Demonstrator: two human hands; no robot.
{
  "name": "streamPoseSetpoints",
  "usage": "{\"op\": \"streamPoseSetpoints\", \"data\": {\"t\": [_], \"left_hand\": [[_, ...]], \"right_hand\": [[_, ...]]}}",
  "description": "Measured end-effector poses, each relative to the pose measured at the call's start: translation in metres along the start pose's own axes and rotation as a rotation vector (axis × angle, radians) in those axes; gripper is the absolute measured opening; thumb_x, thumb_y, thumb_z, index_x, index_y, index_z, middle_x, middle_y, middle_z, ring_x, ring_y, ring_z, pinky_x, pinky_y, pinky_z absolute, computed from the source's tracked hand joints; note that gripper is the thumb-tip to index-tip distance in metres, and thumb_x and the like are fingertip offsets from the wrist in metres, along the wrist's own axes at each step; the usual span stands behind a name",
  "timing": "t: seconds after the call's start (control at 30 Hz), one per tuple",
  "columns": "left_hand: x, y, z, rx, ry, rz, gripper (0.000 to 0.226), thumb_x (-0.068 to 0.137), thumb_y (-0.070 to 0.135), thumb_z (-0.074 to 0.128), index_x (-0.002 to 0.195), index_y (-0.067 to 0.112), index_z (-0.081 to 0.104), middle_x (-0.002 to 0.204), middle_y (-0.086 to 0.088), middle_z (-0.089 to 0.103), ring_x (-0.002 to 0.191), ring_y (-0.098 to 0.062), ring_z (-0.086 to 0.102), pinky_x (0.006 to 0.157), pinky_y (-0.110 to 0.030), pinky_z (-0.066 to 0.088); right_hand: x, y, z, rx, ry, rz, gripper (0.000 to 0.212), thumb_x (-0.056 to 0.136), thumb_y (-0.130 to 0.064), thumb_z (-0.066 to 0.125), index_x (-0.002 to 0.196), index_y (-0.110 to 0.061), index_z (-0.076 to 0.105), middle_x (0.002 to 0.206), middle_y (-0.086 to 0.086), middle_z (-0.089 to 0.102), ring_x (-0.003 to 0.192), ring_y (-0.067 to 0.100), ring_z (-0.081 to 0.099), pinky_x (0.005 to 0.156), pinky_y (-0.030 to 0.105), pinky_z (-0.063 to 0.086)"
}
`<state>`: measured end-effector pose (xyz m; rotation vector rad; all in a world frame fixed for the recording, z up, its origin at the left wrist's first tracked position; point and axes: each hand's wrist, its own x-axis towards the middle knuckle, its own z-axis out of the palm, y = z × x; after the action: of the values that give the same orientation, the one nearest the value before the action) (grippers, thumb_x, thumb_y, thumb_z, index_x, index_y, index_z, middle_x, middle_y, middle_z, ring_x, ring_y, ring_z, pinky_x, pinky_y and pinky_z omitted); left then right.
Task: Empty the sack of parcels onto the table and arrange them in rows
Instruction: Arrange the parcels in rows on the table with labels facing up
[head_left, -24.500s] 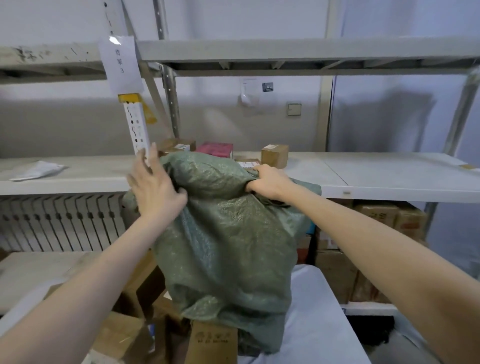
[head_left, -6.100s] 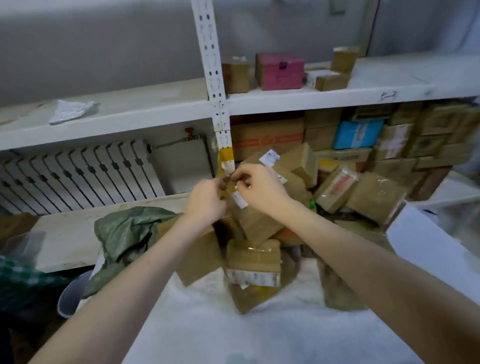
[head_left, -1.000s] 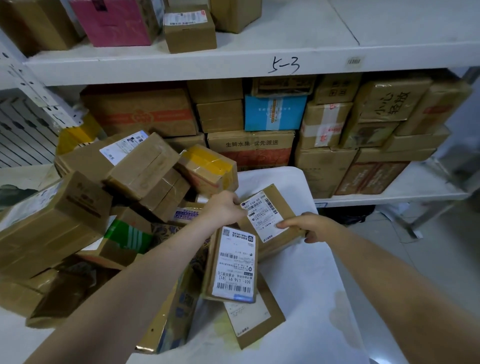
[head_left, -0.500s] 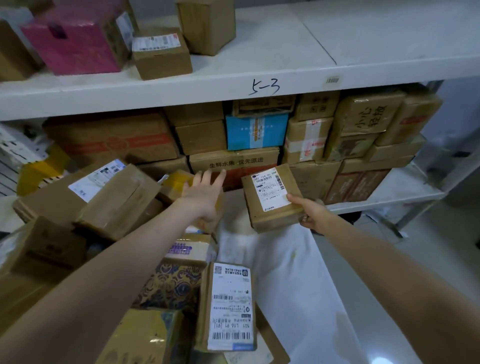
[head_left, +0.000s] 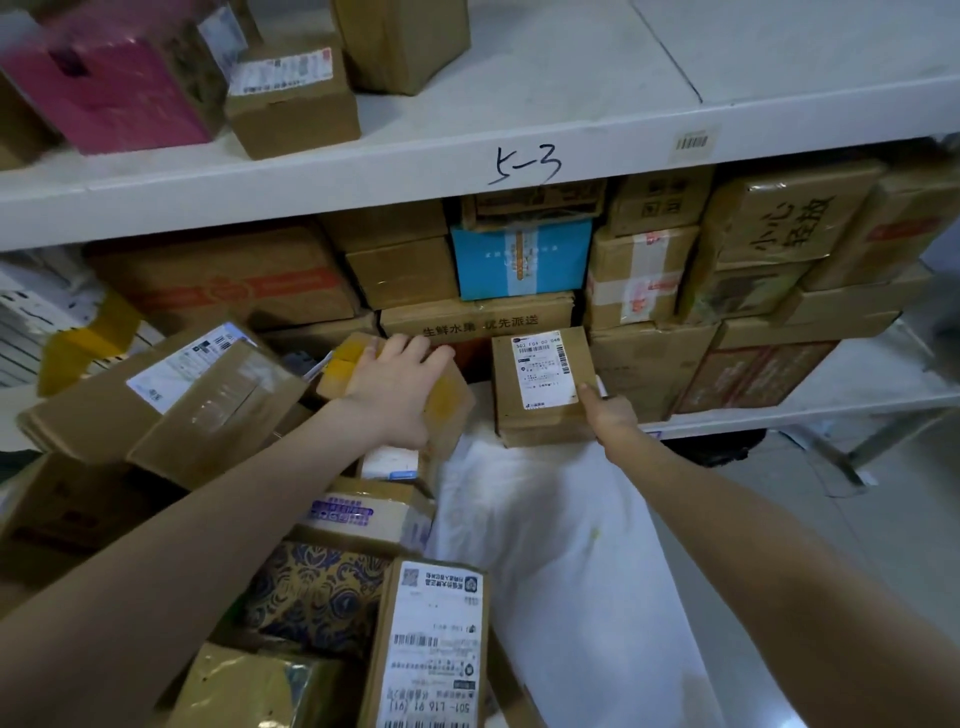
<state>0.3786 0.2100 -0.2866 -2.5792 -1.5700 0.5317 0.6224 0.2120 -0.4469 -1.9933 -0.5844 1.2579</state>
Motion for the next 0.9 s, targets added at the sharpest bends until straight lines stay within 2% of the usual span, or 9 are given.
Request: {"op": "streamPoseSetpoints", "data": {"t": [0.1, 0.2, 0.27, 0.33, 0.43, 0.57, 0.67, 0.77, 0.9], "left_hand": [[0.001, 0.005, -0.016, -0.172, 0.096, -0.037, 0.103, 0.059, 0.047, 0.080, 0.142, 0.021, 0.025, 0.136, -0.007, 0.038, 0.128, -0.029, 0.034, 0.107, -0.048, 0.031], [0.000, 0.010, -0.032, -0.423, 0.175, -0.110, 0.104, 0.055, 0.039, 0.082, 0.141, 0.016, 0.027, 0.129, -0.008, 0.042, 0.121, -0.030, 0.039, 0.098, -0.042, 0.040], [0.001, 0.011, -0.037, -0.603, 0.187, -0.170, 0.105, 0.055, 0.035, 0.083, 0.142, 0.016, 0.026, 0.126, -0.008, 0.043, 0.119, -0.029, 0.041, 0.094, -0.041, 0.042], [0.000, 0.010, -0.042, -0.853, 0.161, -0.239, 0.106, 0.054, 0.033, 0.082, 0.142, 0.017, 0.026, 0.123, -0.005, 0.046, 0.116, -0.027, 0.046, 0.093, -0.041, 0.046], [-0.008, 0.006, -0.045, -1.317, 0.104, -0.369, 0.093, 0.060, 0.024, 0.078, 0.140, 0.016, 0.033, 0.121, -0.006, 0.054, 0.109, -0.023, 0.054, 0.082, -0.035, 0.050], [-0.025, 0.004, -0.043, -1.783, -0.023, -0.509, 0.064, 0.070, 0.020, 0.070, 0.130, 0.010, 0.049, 0.112, -0.009, 0.062, 0.101, -0.025, 0.060, 0.075, -0.035, 0.048], [-0.040, 0.005, -0.038, -1.992, -0.114, -0.534, 0.042, 0.079, 0.025, 0.064, 0.119, 0.017, 0.055, 0.108, -0.010, 0.062, 0.099, -0.027, 0.059, 0.074, -0.039, 0.045], [-0.049, 0.005, -0.028, -2.135, -0.149, -0.550, 0.042, 0.080, 0.032, 0.066, 0.118, 0.017, 0.057, 0.116, -0.010, 0.063, 0.108, -0.029, 0.059, 0.087, -0.044, 0.046], [-0.057, 0.013, -0.020, -2.108, -0.119, -0.660, 0.050, 0.083, 0.039, 0.068, 0.121, 0.013, 0.047, 0.120, -0.012, 0.056, 0.110, -0.031, 0.054, 0.099, -0.047, 0.040]], "right_hand": [[-0.009, -0.008, -0.003, -0.160, 0.082, -0.043, 0.062, 0.090, -0.041, 0.061, 0.130, 0.004, 0.047, 0.132, 0.024, 0.051, 0.118, 0.039, 0.051, 0.093, 0.039, 0.043], [-0.026, -0.017, -0.007, -0.197, 0.210, -0.253, 0.050, 0.089, -0.025, 0.063, 0.127, 0.002, 0.045, 0.131, 0.024, 0.044, 0.118, 0.040, 0.048, 0.097, 0.041, 0.039], [-0.038, -0.025, -0.010, -0.127, 0.187, -0.435, 0.038, 0.087, -0.010, 0.061, 0.124, -0.003, 0.052, 0.126, 0.017, 0.051, 0.112, 0.032, 0.054, 0.097, 0.038, 0.043], [-0.055, -0.033, -0.011, -0.041, 0.077, -0.519, 0.029, 0.086, 0.000, 0.057, 0.114, -0.008, 0.060, 0.114, 0.010, 0.062, 0.103, 0.022, 0.059, 0.091, 0.032, 0.047], [-0.078, -0.044, -0.013, 0.076, -0.208, -0.425, 0.027, 0.084, 0.004, 0.054, 0.104, -0.013, 0.060, 0.102, 0.006, 0.066, 0.100, 0.022, 0.060, 0.081, 0.029, 0.047], [-0.106, -0.048, -0.023, 0.208, -0.686, -0.181, 0.064, 0.063, -0.011, 0.056, 0.125, -0.023, 0.052, 0.106, 0.006, 0.062, 0.090, 0.024, 0.057, 0.079, 0.034, 0.045], [-0.125, -0.051, -0.028, 0.214, -0.856, -0.191, 0.060, 0.070, -0.019, 0.065, 0.127, -0.026, 0.048, 0.113, 0.004, 0.063, 0.103, 0.023, 0.060, 0.086, 0.037, 0.050], [-0.139, -0.055, -0.026, 0.114, -0.799, -0.241, 0.078, 0.073, -0.022, 0.077, 0.140, -0.022, 0.038, 0.125, 0.005, 0.059, 0.111, 0.022, 0.060, 0.089, 0.040, 0.054], [-0.149, -0.060, -0.019, -0.210, -0.368, -0.616, 0.102, 0.067, -0.026, 0.086, 0.148, -0.018, 0.025, 0.134, 0.001, 0.044, 0.119, 0.017, 0.050, 0.097, 0.037, 0.048]]}}
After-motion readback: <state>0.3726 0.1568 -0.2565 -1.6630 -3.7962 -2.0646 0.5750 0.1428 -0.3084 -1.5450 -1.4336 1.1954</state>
